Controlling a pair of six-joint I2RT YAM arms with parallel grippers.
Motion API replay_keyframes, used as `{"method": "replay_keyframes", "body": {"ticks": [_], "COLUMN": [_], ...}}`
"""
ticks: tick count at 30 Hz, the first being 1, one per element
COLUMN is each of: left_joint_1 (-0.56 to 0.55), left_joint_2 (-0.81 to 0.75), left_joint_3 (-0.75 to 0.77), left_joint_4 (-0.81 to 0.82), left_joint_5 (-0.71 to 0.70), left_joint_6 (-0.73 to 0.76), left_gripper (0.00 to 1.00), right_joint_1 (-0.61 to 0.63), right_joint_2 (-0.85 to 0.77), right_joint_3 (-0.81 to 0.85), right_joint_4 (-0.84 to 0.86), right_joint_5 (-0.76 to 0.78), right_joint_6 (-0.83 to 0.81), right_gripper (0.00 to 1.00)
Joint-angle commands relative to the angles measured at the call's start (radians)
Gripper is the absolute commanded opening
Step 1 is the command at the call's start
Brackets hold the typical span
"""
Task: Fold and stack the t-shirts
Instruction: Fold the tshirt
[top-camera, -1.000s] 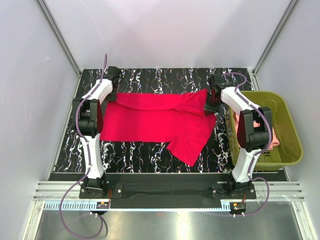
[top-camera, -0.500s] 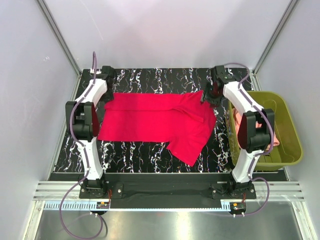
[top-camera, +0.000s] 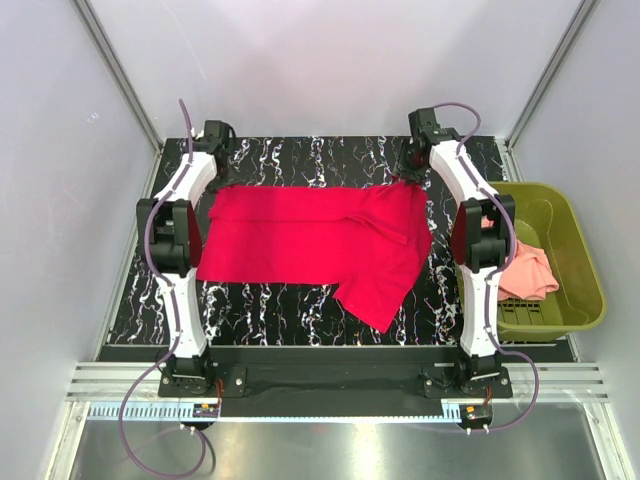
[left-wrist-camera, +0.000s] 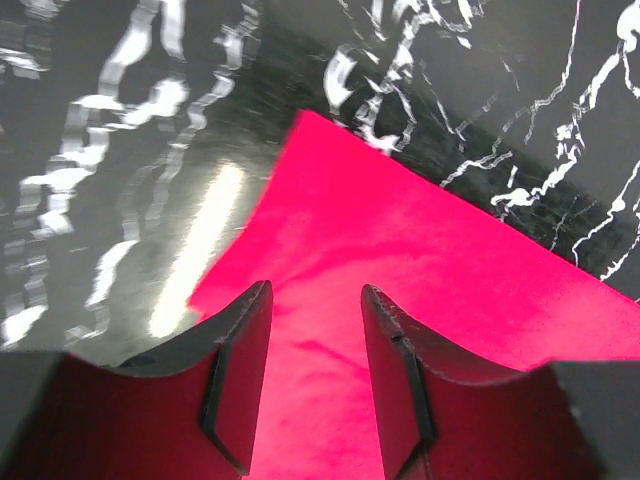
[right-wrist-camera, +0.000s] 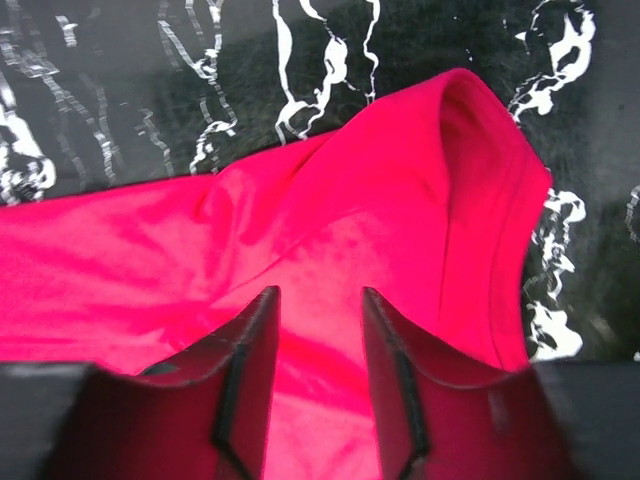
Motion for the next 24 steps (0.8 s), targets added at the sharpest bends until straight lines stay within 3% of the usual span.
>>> {"method": "replay_keyframes", "body": {"ticks": [1,4,15,20,24], "left_joint_1": [0.018,0.038,0.105,0.119,0.118], "left_joint_2": [0.046,0.085,0.174,0.184,0.143], "left_joint_3": [0.047,0.050,0.033,0.019,-0.013], "left_joint_4": [0.025,0.022,0.010,0.006,0.048], "left_joint_5": [0.127,0.182,0.313,0.311,0.333], "left_joint_6": [-0.033,-0.067,-0.165,-0.159,-0.144], "left_gripper": [0.45,0.44,0.43,0.43,0.46], "right_joint_1": [-0.010,-0.020,-0.108,-0.122,-0.121], "right_joint_2": [0.045,0.087,0.272,0.315,0.256], "right_joint_3": [0.070,0.096,0.243,0.331,0.300], "right_joint_4": [-0.017,-0.013,-0.003,-0.035,-0.020], "right_joint_5": [0.012,0.012,0.087,0.044,-0.005], "right_joint_6": [0.000,0.004,-0.005,-0.022,-0.013], "right_gripper": [0.43,0.34,0.29,0.31,0.41]}}
